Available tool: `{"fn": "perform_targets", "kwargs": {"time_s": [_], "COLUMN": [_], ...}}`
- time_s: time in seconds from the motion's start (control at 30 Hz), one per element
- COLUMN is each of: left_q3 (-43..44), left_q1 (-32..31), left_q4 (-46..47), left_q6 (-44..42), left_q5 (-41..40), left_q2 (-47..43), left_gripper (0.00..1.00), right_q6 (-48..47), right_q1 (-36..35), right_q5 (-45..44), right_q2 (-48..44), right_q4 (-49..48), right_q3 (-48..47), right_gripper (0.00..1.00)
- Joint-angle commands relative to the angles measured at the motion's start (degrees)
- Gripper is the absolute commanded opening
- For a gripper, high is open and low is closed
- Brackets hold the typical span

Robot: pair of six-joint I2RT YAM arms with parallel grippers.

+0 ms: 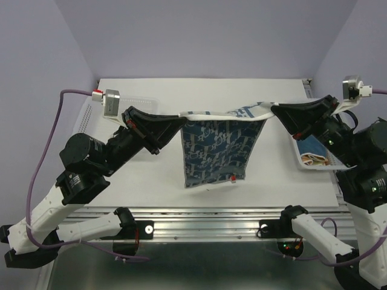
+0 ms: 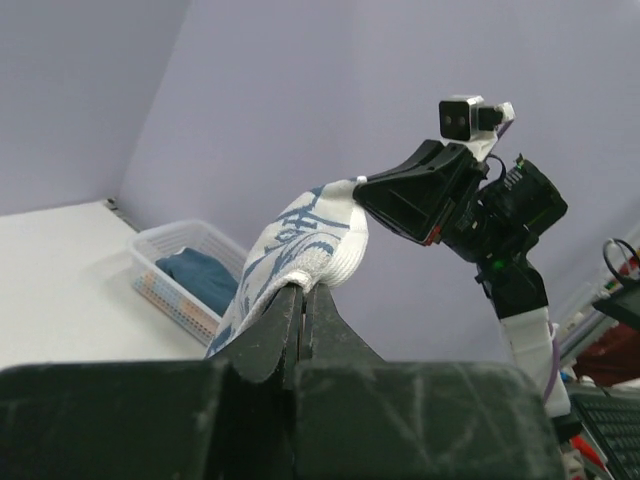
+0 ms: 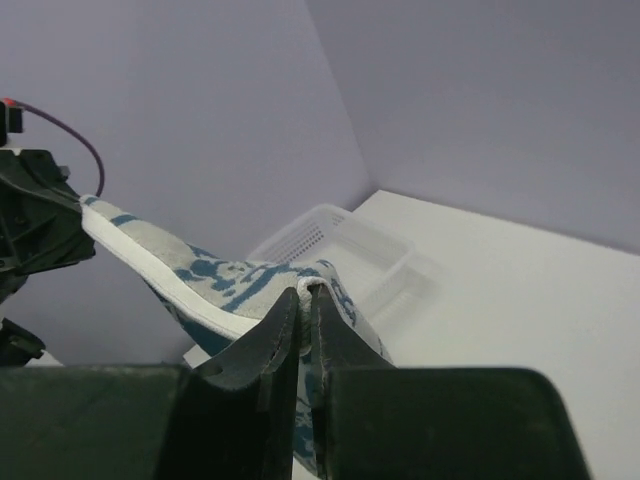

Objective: Fold and stack the towels
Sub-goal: Flatten out the crumpled towel

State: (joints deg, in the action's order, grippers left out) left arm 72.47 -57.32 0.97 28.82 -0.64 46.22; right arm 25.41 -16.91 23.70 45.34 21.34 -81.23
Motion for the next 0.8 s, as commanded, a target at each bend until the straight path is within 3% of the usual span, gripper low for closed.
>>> {"fn": "perform_targets", "kwargs": {"time_s": [0.0,0.27,0.47,0.57,0.63,0.67,0.77], "left_q3": [2.4,-1.4,-8.7,-8.0,-8.1,-8.4,-8.0], "left_q1": [0.0,0.0,0.1,2.1,5.5,10.5,20.9], "left_q4": [3.8,4.9,8.4,6.3,6.8,8.5,12.5], "left_q6": [-0.2,0.2,-0.2,-0.3,-0.3,-0.3,-0.4], "left_q5": [9.6,2.7,-18.6,-24.7,-24.4,-22.2,-9.7], "left_q2": [0.1,0.0,3.7,8.5,10.6,12.8,19.3], "left_gripper": [0.0,0.0,0.0,0.0,0.0,0.0,0.0], "right_q6": [1.1,-0.4,-2.5,-3.9,-4.4,-4.5,-5.4], "right_q1": [0.4,0.4,0.4,0.4,0.4,0.5,0.5], "right_q5": [6.0,-1.5,-11.9,-19.4,-23.2,-26.7,-31.7], "right_q2": [-1.2,-1.8,2.6,7.5,11.0,14.6,22.1], "right_q4": [-2.4,-1.3,-4.5,-7.3,-8.9,-10.8,-14.9], "right_q3": [-5.7,-1.8,5.7,8.2,9.9,10.1,10.9], "right_gripper": [0.02,0.02,0.02,0.02,0.02,0.02,0.01]}}
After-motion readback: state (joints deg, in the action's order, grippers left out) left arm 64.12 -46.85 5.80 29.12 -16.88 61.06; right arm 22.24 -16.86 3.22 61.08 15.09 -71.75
